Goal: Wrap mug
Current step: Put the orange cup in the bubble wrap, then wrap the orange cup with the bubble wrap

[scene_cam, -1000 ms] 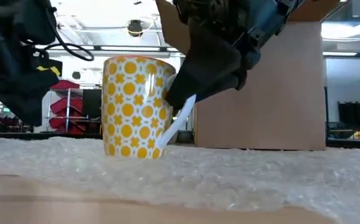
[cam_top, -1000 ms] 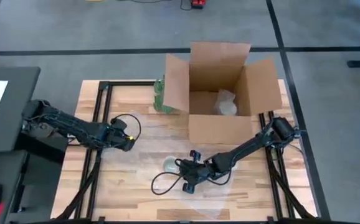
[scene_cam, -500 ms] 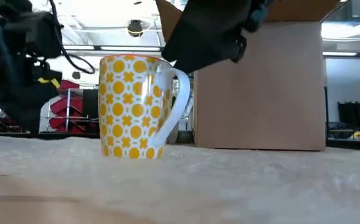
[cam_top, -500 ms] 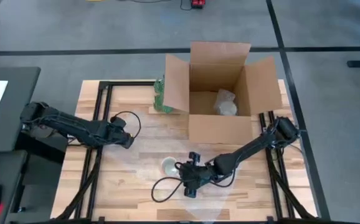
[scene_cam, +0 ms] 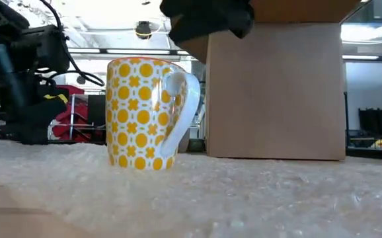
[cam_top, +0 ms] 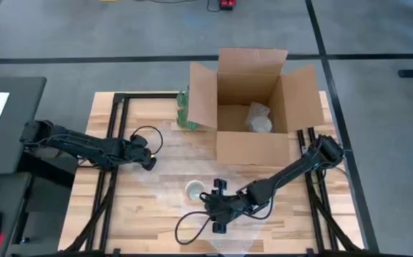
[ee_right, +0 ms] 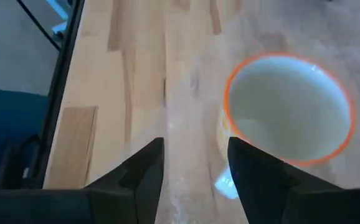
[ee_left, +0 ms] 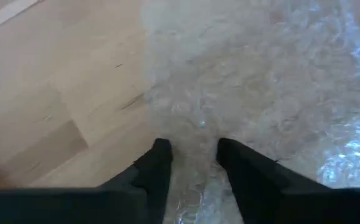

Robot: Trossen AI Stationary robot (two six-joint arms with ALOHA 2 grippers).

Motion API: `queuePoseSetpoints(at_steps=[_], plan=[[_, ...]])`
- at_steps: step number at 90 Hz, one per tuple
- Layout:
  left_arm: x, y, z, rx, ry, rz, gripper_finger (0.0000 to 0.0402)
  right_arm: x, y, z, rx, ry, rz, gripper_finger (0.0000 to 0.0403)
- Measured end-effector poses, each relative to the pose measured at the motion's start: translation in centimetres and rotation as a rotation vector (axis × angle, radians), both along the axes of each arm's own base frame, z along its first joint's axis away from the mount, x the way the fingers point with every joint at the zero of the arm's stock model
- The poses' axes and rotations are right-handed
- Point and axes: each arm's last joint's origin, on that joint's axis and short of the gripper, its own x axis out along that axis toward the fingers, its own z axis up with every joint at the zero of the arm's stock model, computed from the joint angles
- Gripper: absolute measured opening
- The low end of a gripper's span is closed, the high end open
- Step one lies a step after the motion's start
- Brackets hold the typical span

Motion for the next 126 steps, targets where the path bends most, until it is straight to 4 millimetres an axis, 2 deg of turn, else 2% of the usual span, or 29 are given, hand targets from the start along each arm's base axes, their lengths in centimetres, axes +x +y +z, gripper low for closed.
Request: queuePoseSetpoints(at_steps=[8,12,21,39,63,74,102,115,126], plan=[[0.2,0.0,0.2,0.005,-0.003,-0.027,0.0023,0.0,0.1,1.0,-0.011,0.020,0.001,0.0164],[0.4,0.0,0.5,0.008,-0.001,-0.041,0.0010,-0.1,0.2,1.5,-0.021,0.035,0.005,0.0164],[1.2,-0.1,1.7,0.011,-0.013,-0.085,0.0007,-0.4,0.7,2.6,-0.049,0.051,0.006,0.0164],[4.1,-0.7,6.1,0.057,-0.148,-0.222,0.0001,-1.6,2.0,3.9,-0.127,0.057,-0.007,0.0164],[6.8,-3.8,11.8,0.091,-0.405,-0.454,0.0000,-3.5,3.8,4.3,-0.187,0.053,-0.094,0.0164],[7.6,-5.3,13.5,0.101,-0.554,-0.537,0.0000,-4.3,4.4,4.2,-0.204,0.047,-0.120,0.0164],[8.6,-8.1,16.4,0.078,-0.897,-0.664,0.0000,-5.3,5.3,4.5,-0.240,0.000,-0.149,0.0164],[8.8,-9.0,17.5,0.060,-1.023,-0.720,0.0000,-6.2,5.2,6.2,-0.260,-0.071,-0.185,0.0164],[9.3,-9.6,17.3,0.043,-1.046,-0.755,0.0000,-6.9,5.2,7.3,-0.281,-0.130,-0.216,0.0164]])
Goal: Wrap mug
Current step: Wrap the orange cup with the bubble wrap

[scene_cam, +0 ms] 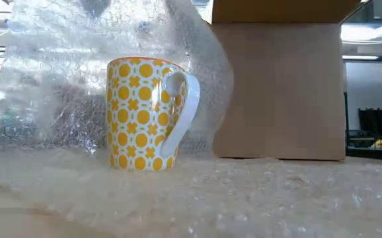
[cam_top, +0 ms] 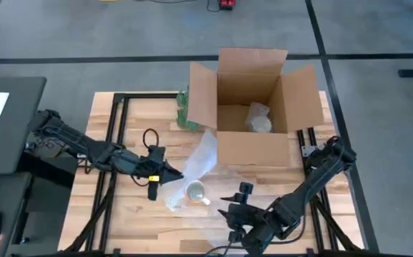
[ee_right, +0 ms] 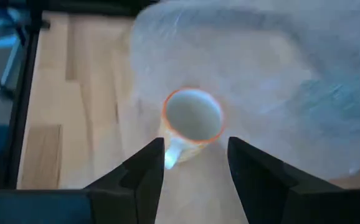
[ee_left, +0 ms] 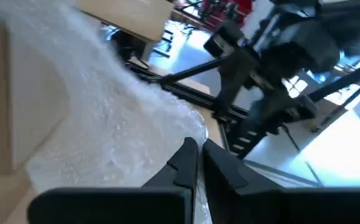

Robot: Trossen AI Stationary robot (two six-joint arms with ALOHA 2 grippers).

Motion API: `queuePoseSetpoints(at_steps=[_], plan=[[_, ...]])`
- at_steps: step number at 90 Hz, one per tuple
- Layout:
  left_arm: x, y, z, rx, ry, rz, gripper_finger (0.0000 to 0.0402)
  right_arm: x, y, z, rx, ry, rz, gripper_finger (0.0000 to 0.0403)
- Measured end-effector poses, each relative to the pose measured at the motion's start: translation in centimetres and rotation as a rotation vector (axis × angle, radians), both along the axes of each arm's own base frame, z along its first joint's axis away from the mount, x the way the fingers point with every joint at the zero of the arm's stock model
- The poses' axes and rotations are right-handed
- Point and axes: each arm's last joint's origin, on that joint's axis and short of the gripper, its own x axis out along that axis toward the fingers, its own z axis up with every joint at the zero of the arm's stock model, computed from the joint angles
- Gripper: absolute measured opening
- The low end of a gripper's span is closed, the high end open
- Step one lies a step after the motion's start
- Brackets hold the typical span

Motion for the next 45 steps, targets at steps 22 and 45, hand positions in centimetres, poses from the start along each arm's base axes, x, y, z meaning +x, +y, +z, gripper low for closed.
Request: queuePoseSetpoints(at_steps=[22,45], plan=[[2.2,-1.2,-1.8,-0.031,0.020,-0.027,0.0000,-0.1,-0.1,0.2,-0.008,-0.010,-0.009,0.0164],[3.9,-2.1,-2.9,-0.116,0.004,-0.098,0.0009,0.0,-0.3,0.2,-0.002,-0.013,-0.018,0.0164]])
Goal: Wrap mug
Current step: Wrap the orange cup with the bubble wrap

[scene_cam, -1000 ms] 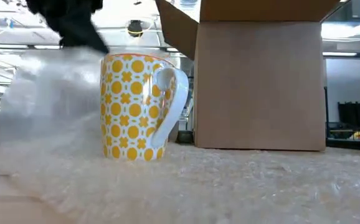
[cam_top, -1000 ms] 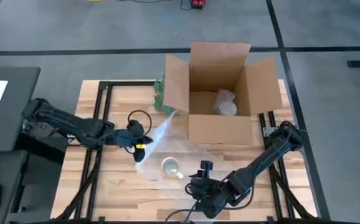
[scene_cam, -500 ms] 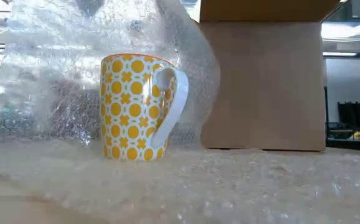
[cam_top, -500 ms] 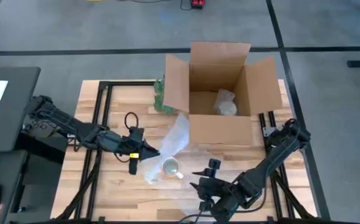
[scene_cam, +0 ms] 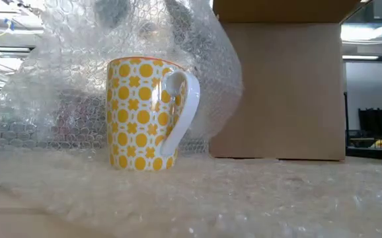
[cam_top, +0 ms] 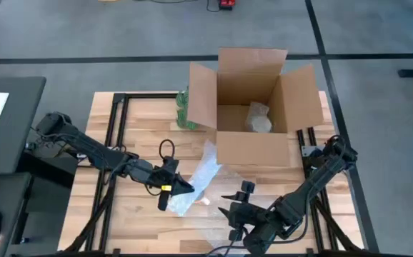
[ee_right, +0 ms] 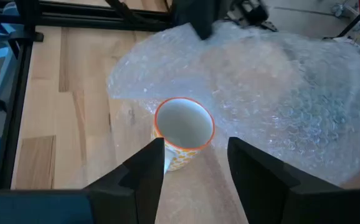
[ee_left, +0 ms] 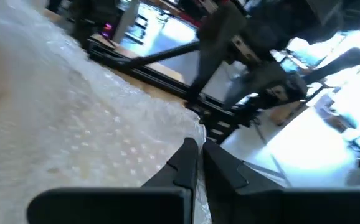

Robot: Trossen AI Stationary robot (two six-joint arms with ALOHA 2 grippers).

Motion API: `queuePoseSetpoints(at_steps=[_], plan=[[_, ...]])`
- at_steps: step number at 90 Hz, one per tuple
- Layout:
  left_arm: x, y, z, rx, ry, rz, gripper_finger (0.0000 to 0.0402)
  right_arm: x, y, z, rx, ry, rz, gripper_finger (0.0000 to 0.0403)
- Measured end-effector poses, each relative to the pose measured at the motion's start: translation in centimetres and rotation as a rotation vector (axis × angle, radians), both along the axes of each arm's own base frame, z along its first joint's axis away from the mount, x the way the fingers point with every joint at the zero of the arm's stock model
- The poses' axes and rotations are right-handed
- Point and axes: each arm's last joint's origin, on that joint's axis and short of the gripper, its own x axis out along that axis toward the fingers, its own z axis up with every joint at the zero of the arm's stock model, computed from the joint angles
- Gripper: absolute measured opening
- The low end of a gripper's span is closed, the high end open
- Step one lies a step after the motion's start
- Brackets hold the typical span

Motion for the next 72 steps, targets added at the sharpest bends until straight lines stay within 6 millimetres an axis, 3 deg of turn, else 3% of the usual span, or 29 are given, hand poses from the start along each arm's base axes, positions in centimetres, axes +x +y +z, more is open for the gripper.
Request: queuePoseSetpoints(at_steps=[20,44,72], plan=[[0.8,-0.6,-0.9,-0.033,0.003,-0.057,0.0070,0.0,0.0,0.0,-0.005,-0.004,-0.005,0.0164],[0.9,-0.8,0.1,-0.061,-0.097,-0.135,0.0157,0.2,-0.2,0.0,-0.007,-0.005,-0.014,0.0164],[0.5,-0.9,0.9,-0.072,-0.134,-0.232,0.0182,0.3,-0.3,-0.1,0.035,0.026,0.014,0.0164]])
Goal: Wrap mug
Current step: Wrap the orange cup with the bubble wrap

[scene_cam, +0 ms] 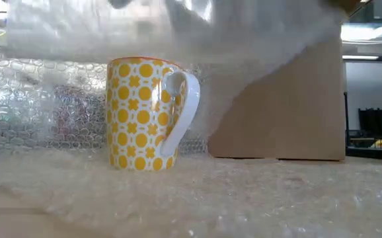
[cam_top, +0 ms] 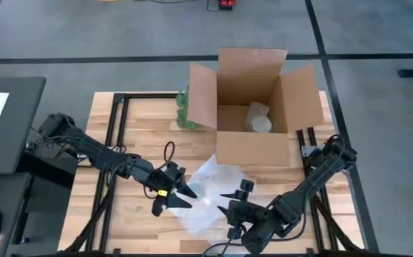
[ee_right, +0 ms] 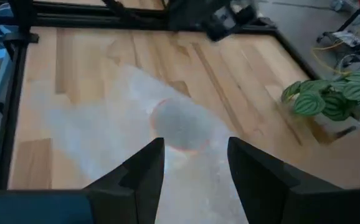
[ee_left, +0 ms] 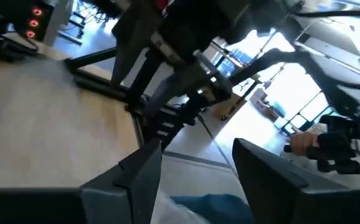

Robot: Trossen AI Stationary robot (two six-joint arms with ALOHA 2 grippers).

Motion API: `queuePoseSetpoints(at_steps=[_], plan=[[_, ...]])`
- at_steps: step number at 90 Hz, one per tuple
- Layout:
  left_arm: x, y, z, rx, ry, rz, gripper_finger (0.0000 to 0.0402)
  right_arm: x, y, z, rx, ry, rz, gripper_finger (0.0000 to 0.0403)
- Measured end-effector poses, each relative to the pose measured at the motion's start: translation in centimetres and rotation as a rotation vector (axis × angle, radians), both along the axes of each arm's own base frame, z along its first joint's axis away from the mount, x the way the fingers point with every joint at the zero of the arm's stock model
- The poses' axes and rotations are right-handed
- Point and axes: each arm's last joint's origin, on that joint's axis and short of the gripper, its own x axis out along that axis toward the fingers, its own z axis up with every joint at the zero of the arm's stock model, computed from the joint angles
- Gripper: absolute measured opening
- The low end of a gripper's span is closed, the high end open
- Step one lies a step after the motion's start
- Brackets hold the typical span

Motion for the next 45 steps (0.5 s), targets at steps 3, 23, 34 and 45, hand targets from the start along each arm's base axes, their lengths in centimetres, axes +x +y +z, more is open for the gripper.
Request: queuePoseSetpoints(at_steps=[3,23,34,45], plan=[[-0.1,0.0,0.2,-0.003,-0.005,-0.013,0.0181,0.0,0.0,0.1,0.017,0.013,0.018,0.0164],[-1.6,0.2,0.8,0.067,0.030,-0.053,0.0181,1.0,-0.1,1.2,0.111,-0.006,0.146,0.0164],[-2.7,0.7,-0.2,0.137,0.190,0.028,0.0181,3.5,-2.0,1.4,0.146,-0.084,0.086,0.0164],[-3.6,0.8,-1.8,0.205,0.372,0.124,0.0180,6.5,-4.2,-0.1,0.241,-0.053,0.109,0.0161]])
